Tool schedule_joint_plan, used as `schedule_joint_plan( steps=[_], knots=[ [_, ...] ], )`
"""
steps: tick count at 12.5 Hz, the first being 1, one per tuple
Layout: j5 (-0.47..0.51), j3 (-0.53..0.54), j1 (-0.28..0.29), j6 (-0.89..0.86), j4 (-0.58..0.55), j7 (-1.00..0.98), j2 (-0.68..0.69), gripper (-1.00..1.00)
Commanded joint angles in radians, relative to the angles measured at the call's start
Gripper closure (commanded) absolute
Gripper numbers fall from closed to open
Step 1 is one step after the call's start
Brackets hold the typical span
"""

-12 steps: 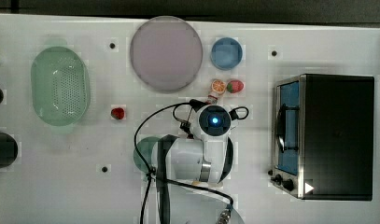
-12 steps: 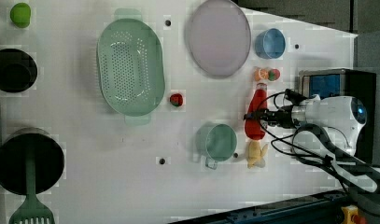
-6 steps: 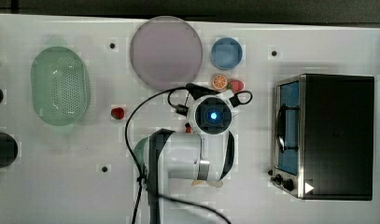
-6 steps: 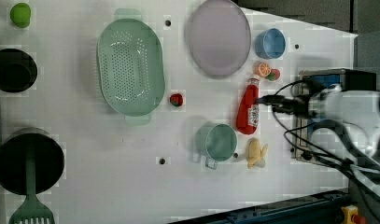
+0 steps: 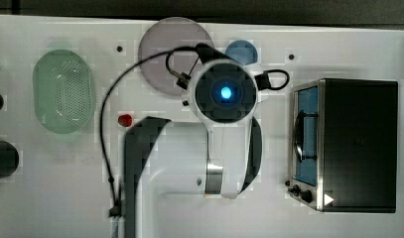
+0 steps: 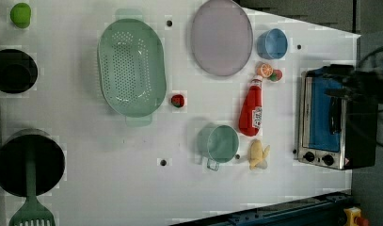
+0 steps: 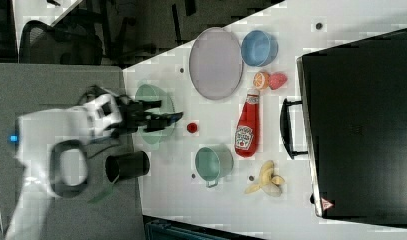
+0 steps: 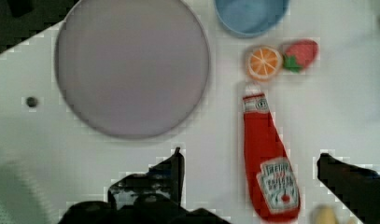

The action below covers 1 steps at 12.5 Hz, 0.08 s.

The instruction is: Pick ketchup from plate and place it on table.

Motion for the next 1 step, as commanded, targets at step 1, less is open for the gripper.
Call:
schedule_joint_plan(
  steps=[1],
  knots=[
    [0.0, 0.006, 0.0, -0.237, 0.139, 0.222, -0.027, -1.0]
  ],
)
